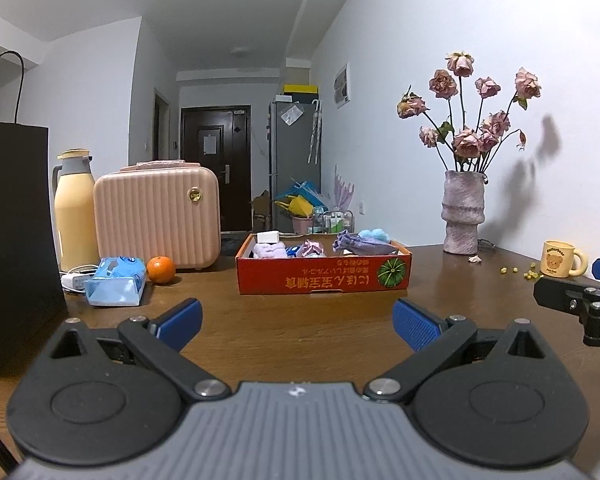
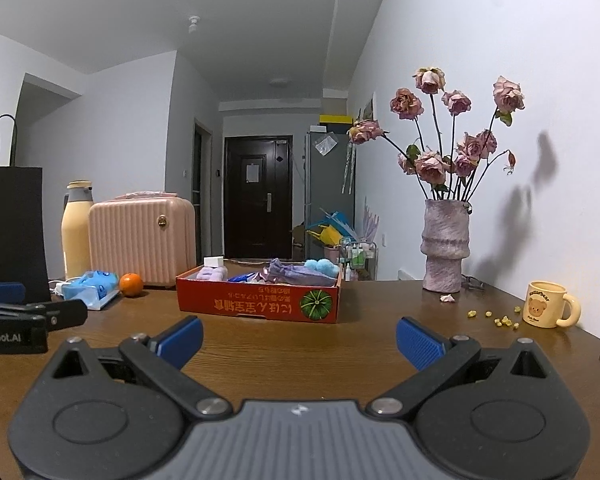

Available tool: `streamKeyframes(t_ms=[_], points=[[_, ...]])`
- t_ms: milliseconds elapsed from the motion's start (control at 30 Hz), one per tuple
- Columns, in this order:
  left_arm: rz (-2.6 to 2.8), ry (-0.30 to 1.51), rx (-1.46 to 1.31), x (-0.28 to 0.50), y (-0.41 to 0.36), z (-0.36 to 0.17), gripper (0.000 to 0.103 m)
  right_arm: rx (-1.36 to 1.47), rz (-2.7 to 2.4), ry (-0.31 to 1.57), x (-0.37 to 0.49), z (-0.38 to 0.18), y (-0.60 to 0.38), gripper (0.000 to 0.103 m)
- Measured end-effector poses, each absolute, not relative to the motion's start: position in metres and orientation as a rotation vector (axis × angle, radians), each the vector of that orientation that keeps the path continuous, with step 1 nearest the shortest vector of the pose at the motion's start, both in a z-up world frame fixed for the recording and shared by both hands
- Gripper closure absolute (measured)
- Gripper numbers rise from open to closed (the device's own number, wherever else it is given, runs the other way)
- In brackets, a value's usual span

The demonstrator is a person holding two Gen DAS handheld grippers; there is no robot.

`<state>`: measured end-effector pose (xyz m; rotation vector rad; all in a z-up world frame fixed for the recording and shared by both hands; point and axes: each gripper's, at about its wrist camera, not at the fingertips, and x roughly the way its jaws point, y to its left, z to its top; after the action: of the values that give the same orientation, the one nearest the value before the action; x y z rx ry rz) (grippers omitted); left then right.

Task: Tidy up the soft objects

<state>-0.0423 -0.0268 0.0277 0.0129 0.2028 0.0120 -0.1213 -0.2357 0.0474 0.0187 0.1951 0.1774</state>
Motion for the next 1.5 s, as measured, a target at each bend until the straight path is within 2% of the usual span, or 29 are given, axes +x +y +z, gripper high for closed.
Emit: streamKeyframes(t_ms=[1500], points=[[0.008,0.191,0.013,-0.049,-0.027,0.028,0.000,0.009,0.183,0.176,-0.132,0.053,-0.231,0.000]])
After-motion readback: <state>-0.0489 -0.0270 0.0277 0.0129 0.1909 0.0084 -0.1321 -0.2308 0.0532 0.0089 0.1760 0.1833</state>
